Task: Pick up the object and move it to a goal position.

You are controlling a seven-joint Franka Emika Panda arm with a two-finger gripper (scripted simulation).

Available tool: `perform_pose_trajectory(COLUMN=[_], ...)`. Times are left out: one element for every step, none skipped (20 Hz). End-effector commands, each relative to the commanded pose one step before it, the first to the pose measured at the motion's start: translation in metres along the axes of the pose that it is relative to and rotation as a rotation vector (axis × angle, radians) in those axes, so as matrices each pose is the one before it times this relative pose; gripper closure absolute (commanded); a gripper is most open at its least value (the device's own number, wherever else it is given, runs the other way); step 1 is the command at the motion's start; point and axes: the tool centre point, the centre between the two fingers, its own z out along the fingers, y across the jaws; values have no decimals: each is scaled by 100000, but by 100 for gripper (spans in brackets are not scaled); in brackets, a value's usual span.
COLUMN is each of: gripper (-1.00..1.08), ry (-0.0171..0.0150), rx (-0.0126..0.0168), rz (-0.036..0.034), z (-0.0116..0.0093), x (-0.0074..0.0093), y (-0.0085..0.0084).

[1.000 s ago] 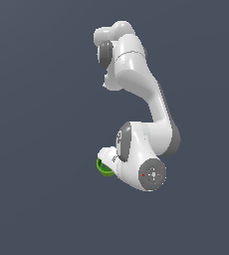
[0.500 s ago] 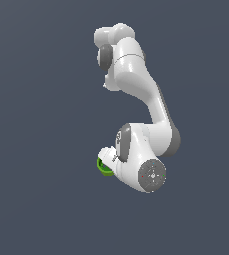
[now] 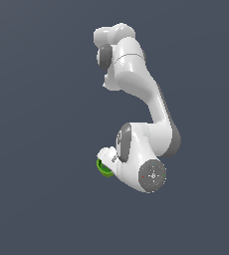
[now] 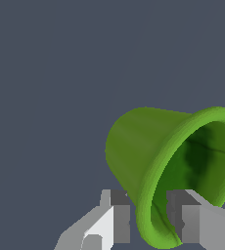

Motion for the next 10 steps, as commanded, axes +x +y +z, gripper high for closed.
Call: perform_pose_trajectory(gripper=[108, 108, 108, 108, 108, 108, 108, 108, 108, 108], ry=[-13, 0, 0, 0, 0, 0, 0, 0, 0, 0], rx=[-3, 0, 0, 0, 0, 0, 0, 0, 0, 0], rz=[-11, 0, 0, 0, 0, 0, 0, 0, 0, 0], z=[11, -2, -4, -6, -8, -10, -13, -16, -19, -23], x=[-3, -8, -13, -18, -25, -31, -39, -48, -57, -68], y=[-10, 1, 2, 2, 3, 3, 4, 5, 6, 7])
